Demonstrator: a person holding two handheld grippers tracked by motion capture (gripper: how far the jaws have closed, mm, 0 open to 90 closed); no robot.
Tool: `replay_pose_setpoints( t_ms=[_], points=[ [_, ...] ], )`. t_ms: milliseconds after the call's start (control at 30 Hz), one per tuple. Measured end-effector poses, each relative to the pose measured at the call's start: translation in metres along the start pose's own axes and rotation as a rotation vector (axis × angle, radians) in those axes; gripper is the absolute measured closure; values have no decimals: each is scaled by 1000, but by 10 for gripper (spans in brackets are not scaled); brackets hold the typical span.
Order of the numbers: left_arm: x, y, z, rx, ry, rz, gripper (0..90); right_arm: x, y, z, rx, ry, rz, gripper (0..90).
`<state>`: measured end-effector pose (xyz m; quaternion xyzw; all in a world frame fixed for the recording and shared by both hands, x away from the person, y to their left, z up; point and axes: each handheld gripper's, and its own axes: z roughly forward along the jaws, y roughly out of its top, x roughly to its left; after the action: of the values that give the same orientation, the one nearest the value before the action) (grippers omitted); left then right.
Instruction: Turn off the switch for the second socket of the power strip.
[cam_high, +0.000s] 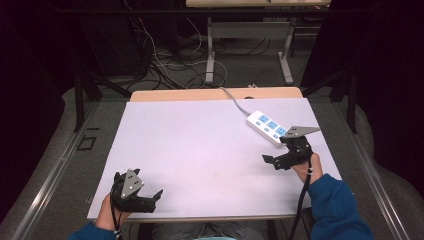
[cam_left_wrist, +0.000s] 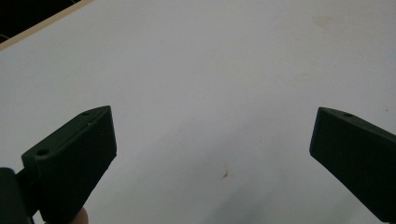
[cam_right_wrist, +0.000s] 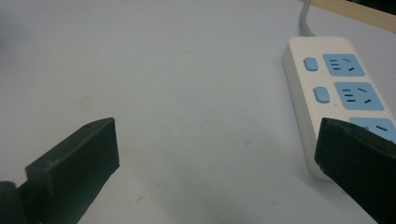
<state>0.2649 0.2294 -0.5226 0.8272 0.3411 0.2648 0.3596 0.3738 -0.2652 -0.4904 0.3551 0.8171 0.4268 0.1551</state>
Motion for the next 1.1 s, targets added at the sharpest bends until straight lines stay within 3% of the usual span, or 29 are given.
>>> replay_pose_setpoints(
  t_ms=[1100],
  points=[
    [0,0,0,2,-2,3,4,41,-23,-13,52,33,-87,0]
  ],
)
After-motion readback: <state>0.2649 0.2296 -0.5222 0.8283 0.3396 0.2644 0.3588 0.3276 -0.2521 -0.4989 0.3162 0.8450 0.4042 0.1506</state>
